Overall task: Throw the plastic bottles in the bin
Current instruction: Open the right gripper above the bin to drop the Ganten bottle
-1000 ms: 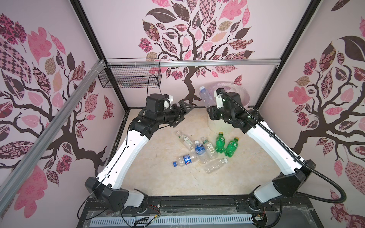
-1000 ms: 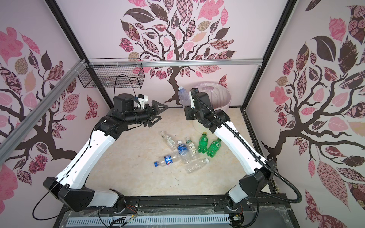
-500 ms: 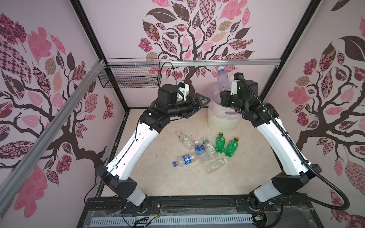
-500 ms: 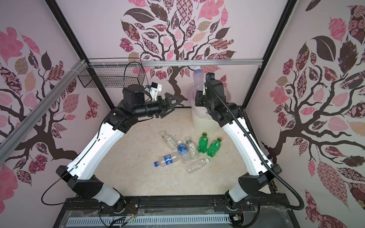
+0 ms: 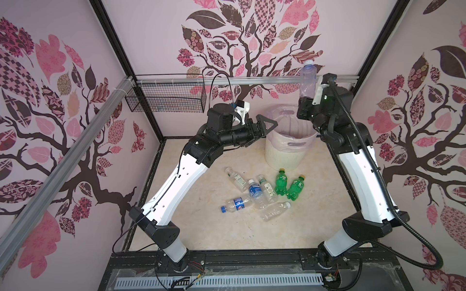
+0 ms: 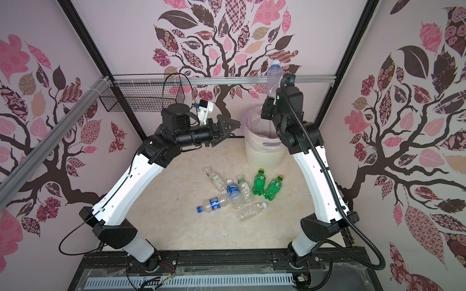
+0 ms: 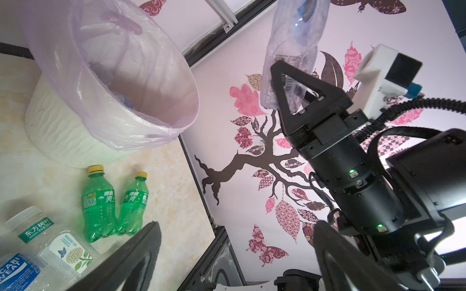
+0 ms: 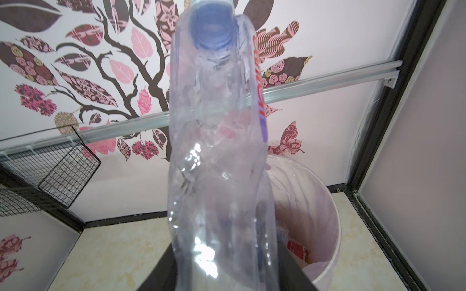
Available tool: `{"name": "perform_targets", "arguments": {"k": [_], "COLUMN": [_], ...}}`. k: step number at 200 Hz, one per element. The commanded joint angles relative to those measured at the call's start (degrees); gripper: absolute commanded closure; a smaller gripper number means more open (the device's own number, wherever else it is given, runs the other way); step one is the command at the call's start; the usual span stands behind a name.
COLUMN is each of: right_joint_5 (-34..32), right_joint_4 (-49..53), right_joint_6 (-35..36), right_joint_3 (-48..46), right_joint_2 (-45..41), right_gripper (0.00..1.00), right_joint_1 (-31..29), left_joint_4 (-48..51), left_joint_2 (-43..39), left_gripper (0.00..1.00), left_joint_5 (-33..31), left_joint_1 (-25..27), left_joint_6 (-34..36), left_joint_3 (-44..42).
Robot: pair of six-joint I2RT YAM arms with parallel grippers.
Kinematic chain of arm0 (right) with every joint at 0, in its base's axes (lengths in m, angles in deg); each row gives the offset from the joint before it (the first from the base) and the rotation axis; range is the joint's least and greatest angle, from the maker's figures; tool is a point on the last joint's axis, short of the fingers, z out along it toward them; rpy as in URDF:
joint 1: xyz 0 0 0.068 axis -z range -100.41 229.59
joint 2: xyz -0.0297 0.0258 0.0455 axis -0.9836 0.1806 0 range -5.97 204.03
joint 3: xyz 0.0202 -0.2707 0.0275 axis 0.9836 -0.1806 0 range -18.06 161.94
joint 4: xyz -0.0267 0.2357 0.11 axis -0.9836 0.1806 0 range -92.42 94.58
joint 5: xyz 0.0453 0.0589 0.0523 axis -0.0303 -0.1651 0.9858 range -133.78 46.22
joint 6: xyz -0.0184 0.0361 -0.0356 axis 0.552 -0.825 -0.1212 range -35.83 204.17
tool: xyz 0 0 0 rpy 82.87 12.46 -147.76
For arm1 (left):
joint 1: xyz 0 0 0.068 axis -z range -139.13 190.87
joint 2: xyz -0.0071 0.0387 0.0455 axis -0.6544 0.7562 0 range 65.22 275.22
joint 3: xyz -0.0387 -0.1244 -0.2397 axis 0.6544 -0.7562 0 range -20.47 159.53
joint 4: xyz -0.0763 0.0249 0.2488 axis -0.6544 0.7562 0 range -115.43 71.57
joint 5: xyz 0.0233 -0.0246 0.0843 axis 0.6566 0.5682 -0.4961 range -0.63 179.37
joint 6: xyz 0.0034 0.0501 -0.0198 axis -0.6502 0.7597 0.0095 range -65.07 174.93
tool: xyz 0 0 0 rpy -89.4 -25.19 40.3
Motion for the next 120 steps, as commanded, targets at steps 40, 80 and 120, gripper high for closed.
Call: {"name": "perform_targets", "arguments": {"k": [40, 80, 120], "right_joint_5": [2.2, 6.8, 6.9], "right_joint_4": [-1.1, 10.3, 7.2], "right_joint_6": [-6.2, -9.9, -8.8], "right_joint_3": [-1.5, 16.3, 14.1], "right_joint_2": [8.0, 24.0, 21.0], "right_gripper": [0.53, 0.04, 0.01], "right_joint_1": [5.4, 9.6, 9.4], "left_joint_4": [0.0, 0.2, 0.4], "left_joint_2": [1.0, 1.6, 2.6], "left_gripper": [0.03, 0.03, 0.03], "left_joint_5": [-0.2, 0.3, 0.5], "left_joint_1": [0.3, 0.1, -1.5], "left_joint_6": [-0.1, -0.5, -2.0], "left_joint_3": [0.4, 0.0, -0.3]}}
